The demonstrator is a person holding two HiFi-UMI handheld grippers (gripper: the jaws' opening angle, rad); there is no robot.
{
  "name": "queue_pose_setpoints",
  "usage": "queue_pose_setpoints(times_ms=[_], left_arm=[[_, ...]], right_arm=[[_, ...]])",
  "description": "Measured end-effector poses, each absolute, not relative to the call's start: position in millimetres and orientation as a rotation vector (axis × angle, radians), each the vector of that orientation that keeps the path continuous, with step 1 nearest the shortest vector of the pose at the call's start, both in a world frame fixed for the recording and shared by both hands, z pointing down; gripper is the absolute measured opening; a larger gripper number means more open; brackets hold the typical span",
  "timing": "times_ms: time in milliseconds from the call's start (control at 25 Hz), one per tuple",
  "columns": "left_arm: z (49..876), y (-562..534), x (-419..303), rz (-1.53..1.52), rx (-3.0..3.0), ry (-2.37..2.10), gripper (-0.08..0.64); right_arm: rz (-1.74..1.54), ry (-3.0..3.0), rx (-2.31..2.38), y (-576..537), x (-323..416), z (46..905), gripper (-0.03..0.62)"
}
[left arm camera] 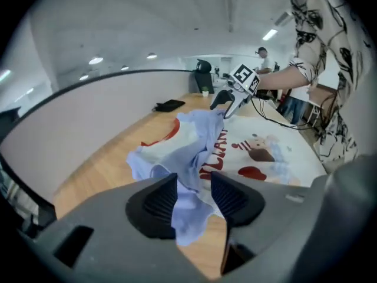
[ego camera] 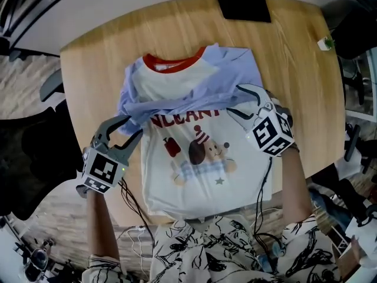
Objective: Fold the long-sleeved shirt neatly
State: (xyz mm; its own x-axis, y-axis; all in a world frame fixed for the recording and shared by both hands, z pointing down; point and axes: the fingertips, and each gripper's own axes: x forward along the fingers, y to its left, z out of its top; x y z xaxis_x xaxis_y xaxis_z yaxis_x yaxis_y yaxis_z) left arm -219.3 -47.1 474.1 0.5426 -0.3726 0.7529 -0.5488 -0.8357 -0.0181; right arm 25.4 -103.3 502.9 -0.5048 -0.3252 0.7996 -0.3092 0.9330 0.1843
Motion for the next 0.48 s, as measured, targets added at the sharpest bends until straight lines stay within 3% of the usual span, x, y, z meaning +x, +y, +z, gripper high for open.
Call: queue_pose_setpoints(times_ms=[120, 200, 280, 320, 480], left_arm=[[501.8, -47.5, -218.7, 1.119, 2.417, -0.835, 0.19], [510.9, -52.5, -221.5, 1.059, 2.331, -0.893, 0.176], [516.5, -57.1, -225.2, 1.021, 2.262, -0.947, 0.104], [516.7, -58.4, -227.2, 1.013, 2.239, -0.971, 0.028], [489.4, -48.7, -231.5, 0.901, 2.184, -0.982, 0.009]], right_arm=[[0.009, -2.131, 0.358, -107.5, 40.4, 517.4, 0.272], [0.034, -2.153, 0.347, -112.8, 42.9, 521.1, 0.164], [0.033, -2.156, 0.331, -114.8, 46.2, 522.5, 0.023], [0.018, -2.154, 0.32, -114.1, 47.9, 521.3, 0.021], [-0.182, -2.205, 0.324, -99.6, 49.5, 489.0, 0.02]])
